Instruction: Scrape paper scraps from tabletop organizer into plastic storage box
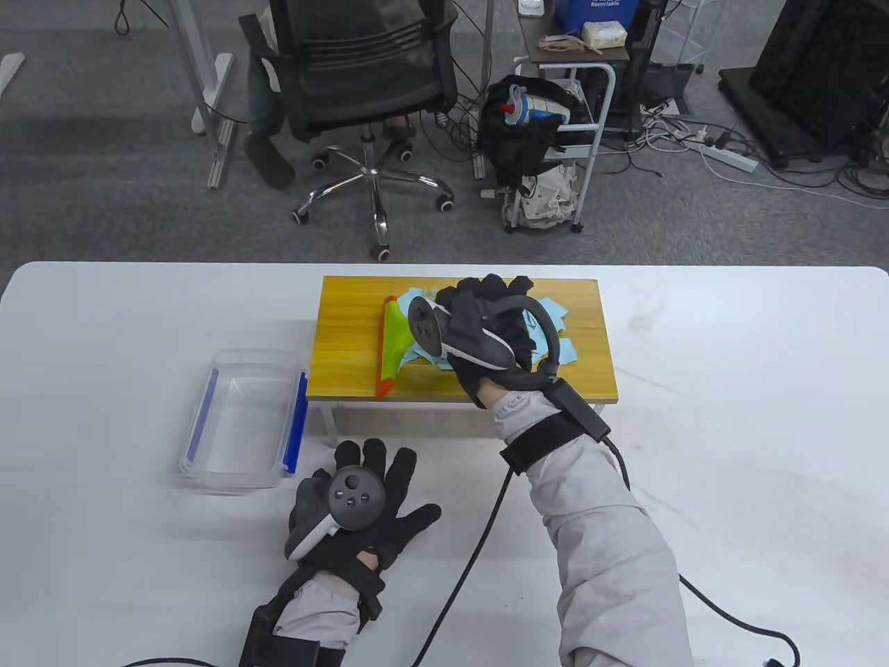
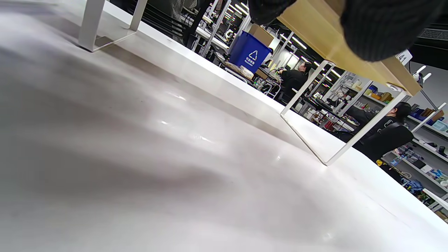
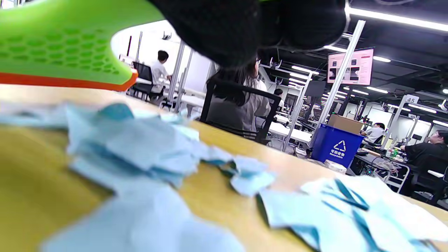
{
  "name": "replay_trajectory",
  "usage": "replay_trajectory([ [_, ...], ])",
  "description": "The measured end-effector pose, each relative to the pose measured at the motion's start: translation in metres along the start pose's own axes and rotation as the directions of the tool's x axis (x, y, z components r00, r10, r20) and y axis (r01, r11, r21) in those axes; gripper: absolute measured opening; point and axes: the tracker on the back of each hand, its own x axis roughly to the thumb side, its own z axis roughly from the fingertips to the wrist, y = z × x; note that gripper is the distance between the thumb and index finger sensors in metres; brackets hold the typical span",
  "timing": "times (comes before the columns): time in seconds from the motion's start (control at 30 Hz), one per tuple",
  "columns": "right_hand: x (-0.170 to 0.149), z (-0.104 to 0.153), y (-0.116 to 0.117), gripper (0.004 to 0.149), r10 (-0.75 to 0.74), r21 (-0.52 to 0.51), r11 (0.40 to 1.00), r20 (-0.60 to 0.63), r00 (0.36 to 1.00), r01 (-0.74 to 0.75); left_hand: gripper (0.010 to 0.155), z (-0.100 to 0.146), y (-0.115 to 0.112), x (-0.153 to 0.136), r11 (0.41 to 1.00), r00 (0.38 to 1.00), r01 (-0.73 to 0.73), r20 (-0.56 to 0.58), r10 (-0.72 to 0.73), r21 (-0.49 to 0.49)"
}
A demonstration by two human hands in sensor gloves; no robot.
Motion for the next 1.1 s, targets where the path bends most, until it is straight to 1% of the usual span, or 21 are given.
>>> replay_trajectory([
  [0.07, 0.002, -0.001, -0.006, 0.053, -0.024, 0.006, 1.000, -0.002, 1.000, 0.024, 0.086, -0.001, -0.001, 0.000, 1.000, 1.000, -0.002, 0.000, 0.002, -0.007],
  [0.17, 0.009, -0.001, -0.011, 0.054, -0.009, 0.025, 1.000, 0.024, 1.000, 0.009, 0.086, 0.000, -0.001, 0.000, 1.000, 1.000, -0.001, 0.001, 0.001, -0.011],
  [0.2, 0.013, -0.001, -0.011, 0.054, -0.008, 0.027, 1.000, 0.065, 0.998, 0.006, 0.086, 0.000, -0.001, 0.000, 1.000, 1.000, -0.001, 0.001, 0.001, -0.012],
  [0.27, 0.020, 0.000, -0.009, 0.054, -0.036, 0.036, 0.999, 0.184, 0.982, 0.030, 0.086, 0.000, -0.001, 0.000, 1.000, 1.000, -0.002, 0.000, 0.002, -0.011],
  [0.3, 0.024, 0.001, -0.005, 0.054, -0.049, 0.051, 0.998, 0.248, 0.968, 0.038, 0.086, 0.000, -0.001, 0.000, 1.000, 1.000, -0.004, 0.001, 0.004, -0.010],
  [0.37, 0.029, 0.000, 0.000, 0.054, -0.033, 0.102, 0.995, 0.314, 0.949, 0.001, 0.086, 0.000, -0.001, 0.000, 1.000, 1.000, -0.004, 0.001, 0.004, -0.010],
  [0.43, 0.025, -0.003, 0.003, 0.053, 0.028, 0.103, 0.993, 0.293, 0.956, -0.061, 0.086, 0.000, -0.001, 0.000, 1.000, 1.000, -0.003, 0.001, 0.003, -0.010],
  [0.57, 0.008, -0.008, 0.006, 0.051, 0.080, 0.072, 0.992, 0.235, 0.969, -0.099, 0.086, -0.001, -0.001, 0.000, 1.000, 1.000, -0.004, 0.002, 0.004, -0.016],
  [0.63, -0.001, -0.009, 0.008, 0.051, 0.111, 0.077, 0.988, 0.222, 0.969, -0.131, 0.086, -0.001, -0.001, 0.000, 1.000, 1.000, -0.007, 0.001, 0.007, -0.018],
  [0.77, -0.016, -0.009, 0.007, 0.050, 0.136, 0.053, 0.988, 0.189, 0.973, -0.148, 0.086, -0.001, -0.001, 0.000, 1.000, 1.000, -0.007, 0.000, 0.007, -0.018],
  [0.83, -0.022, -0.009, 0.002, 0.049, 0.137, 0.040, 0.989, 0.171, 0.976, -0.146, 0.086, -0.001, -0.001, 0.000, 1.000, 1.000, -0.008, -0.002, 0.008, -0.020],
  [0.9, -0.025, -0.008, -0.005, 0.049, 0.137, 0.022, 0.989, 0.178, 0.975, -0.143, 0.086, -0.001, -0.001, 0.000, 1.000, 1.000, -0.007, -0.005, 0.007, -0.024],
  [0.97, -0.027, -0.008, -0.014, 0.050, 0.091, -0.027, 0.996, 0.200, 0.976, -0.087, 0.086, -0.001, -0.001, 0.000, 1.000, 1.000, -0.007, -0.004, 0.007, -0.027],
  [1.07, -0.027, -0.009, -0.020, 0.050, 0.037, -0.073, 0.997, 0.139, 0.990, -0.027, 0.086, -0.001, -0.001, 0.001, 1.000, 1.000, -0.004, -0.001, 0.004, -0.024],
  [1.1, -0.024, -0.010, -0.020, 0.051, 0.049, -0.092, 0.995, 0.116, 0.992, -0.038, 0.086, -0.001, -0.002, 0.001, 1.000, 1.000, -0.006, -0.001, 0.006, -0.025],
])
